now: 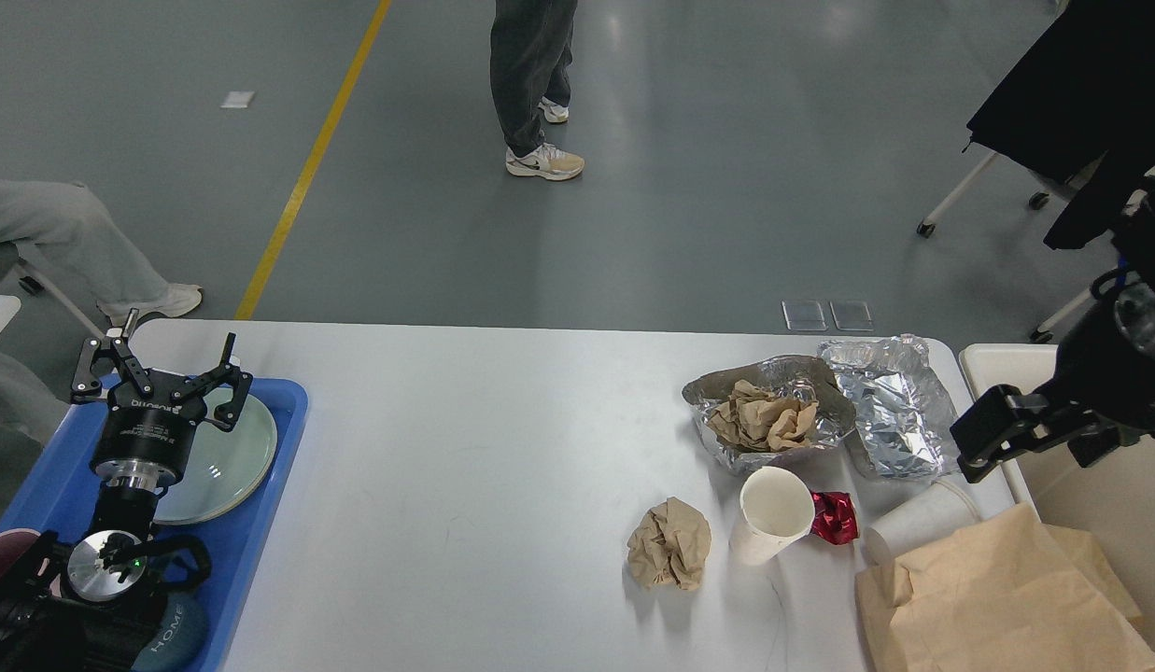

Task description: Tidy desktop

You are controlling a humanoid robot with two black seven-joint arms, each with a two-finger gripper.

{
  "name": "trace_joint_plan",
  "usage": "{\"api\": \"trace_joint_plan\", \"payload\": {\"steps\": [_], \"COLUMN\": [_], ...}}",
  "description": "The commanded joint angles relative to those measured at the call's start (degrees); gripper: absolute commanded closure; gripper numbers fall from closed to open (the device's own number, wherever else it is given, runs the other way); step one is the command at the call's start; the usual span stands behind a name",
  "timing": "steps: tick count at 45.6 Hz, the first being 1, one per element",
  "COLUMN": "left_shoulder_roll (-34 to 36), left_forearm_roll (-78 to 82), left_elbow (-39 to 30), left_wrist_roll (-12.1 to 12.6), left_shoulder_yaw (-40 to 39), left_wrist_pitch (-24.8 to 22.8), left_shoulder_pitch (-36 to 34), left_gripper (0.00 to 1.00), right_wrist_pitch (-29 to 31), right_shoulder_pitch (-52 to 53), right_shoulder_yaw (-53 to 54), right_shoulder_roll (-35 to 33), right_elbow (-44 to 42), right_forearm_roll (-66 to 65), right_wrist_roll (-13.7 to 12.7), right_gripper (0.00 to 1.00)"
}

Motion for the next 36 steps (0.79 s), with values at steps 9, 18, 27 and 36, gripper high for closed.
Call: {"api": "trace_joint_plan", "payload": {"steps": [9,18,27,36], "left_shoulder_roll": [0.0,0.0,0.0,0.0], "left_forearm_roll": [0.0,0.0,0.0,0.0], "left_elbow": [0.0,-0.1,-0.1,-0.1], "left_wrist_roll": [0.0,0.0,0.0,0.0], "left_shoulder_yaw": [0.0,0.0,0.0,0.0], "left_wrist_pitch": [0.0,-0.1,-0.1,-0.1], "left_shoulder_pitch": [0.0,-0.1,-0.1,0.0], "left_gripper": [0.04,0.04,0.04,0.04], "right_wrist_pitch": [-12.1,-23.3,-33.2,-35.1], "right_shoulder_pitch": [-17.9,-36.8,-51.0,-59.3], "right_shoulder_yaw": [2.4,4.4,4.6,8.3], "right_shoulder_roll": [-14.3,-16.2,-15.6,-13.7], "right_elbow": [-3.5,-14.4,-25.4,-31.5], "right_forearm_roll": [-17.4,-23.8,-22.9,-18.2], "right_wrist_roll": [0.1,6.2,15.1,14.9], "right_gripper": [0.04,0.04,0.04,0.02]}}
